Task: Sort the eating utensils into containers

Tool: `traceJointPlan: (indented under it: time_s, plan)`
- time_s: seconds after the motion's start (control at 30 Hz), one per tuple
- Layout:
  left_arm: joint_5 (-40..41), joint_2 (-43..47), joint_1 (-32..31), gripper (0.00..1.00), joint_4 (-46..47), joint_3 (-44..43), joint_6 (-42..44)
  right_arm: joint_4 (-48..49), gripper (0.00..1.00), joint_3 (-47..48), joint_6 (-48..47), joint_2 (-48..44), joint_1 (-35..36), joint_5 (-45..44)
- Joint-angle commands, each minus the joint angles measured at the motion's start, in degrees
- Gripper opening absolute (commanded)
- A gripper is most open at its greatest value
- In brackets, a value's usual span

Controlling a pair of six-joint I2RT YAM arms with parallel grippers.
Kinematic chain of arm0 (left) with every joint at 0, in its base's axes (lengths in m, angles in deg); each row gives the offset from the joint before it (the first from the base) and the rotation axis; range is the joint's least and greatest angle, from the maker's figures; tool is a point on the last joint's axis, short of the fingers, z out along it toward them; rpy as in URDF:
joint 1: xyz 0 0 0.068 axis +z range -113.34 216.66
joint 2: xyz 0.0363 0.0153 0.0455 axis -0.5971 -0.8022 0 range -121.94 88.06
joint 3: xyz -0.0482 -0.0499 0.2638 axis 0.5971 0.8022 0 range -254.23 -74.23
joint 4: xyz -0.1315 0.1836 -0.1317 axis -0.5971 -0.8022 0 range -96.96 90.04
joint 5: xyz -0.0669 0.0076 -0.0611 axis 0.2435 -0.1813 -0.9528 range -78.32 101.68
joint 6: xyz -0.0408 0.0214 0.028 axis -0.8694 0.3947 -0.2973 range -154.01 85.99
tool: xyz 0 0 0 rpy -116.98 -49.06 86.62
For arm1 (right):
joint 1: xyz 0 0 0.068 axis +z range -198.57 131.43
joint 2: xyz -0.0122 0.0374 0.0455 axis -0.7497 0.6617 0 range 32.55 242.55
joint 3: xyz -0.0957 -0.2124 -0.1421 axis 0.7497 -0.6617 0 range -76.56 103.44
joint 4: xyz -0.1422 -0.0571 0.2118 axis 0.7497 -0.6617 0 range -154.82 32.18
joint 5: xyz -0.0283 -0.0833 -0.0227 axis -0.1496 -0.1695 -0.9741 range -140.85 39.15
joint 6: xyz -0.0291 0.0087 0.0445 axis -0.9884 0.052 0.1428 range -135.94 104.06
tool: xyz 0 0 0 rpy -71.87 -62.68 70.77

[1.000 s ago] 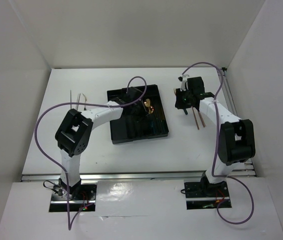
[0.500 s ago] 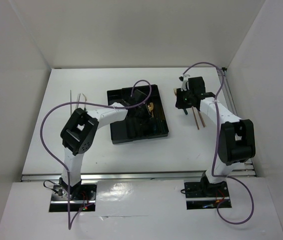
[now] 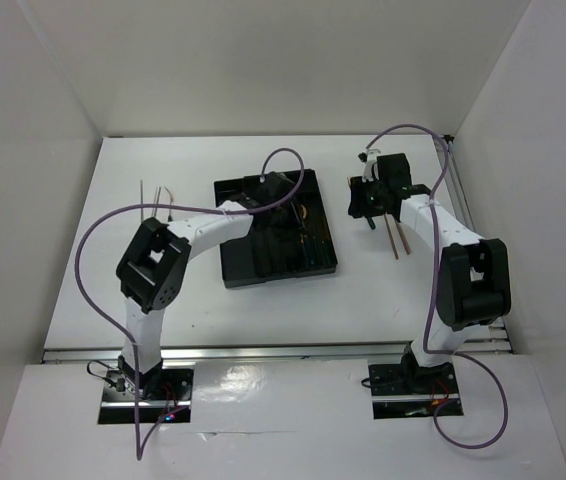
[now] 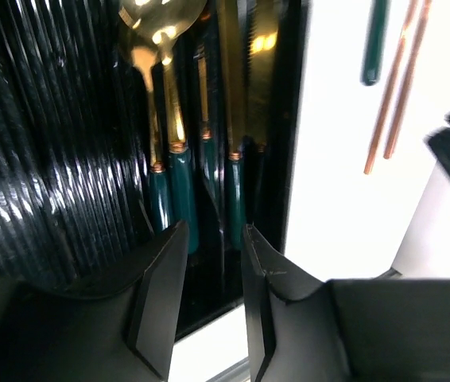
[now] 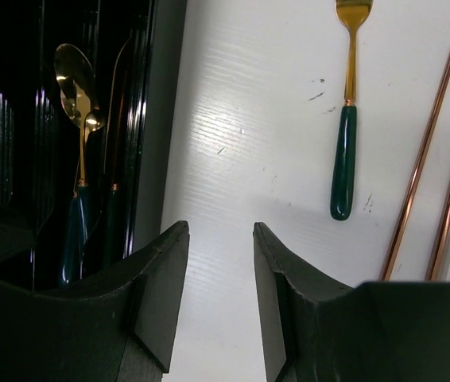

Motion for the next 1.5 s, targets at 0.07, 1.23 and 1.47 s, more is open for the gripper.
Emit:
traceJointPlan:
  time_s: [0.07, 1.23, 1.47]
  plan:
    - [6.2, 9.6, 0.4, 0.46, 0.7, -1.5, 8.4, 1.5, 0.46, 0.2, 0.2, -1.5, -0.4, -0.5]
    - [-9.4, 28.8, 37.0, 1.00, -15.6, 6.4, 43.8, 10.2, 0.38, 11.3, -14.1, 18.9, -5.1, -3.6]
    - [-11.5, 26.9, 37.5, 1.00, -15.6, 4.7, 43.2, 12.7, 0.38, 10.2, -17.5, 18.3, -5.1, -5.7]
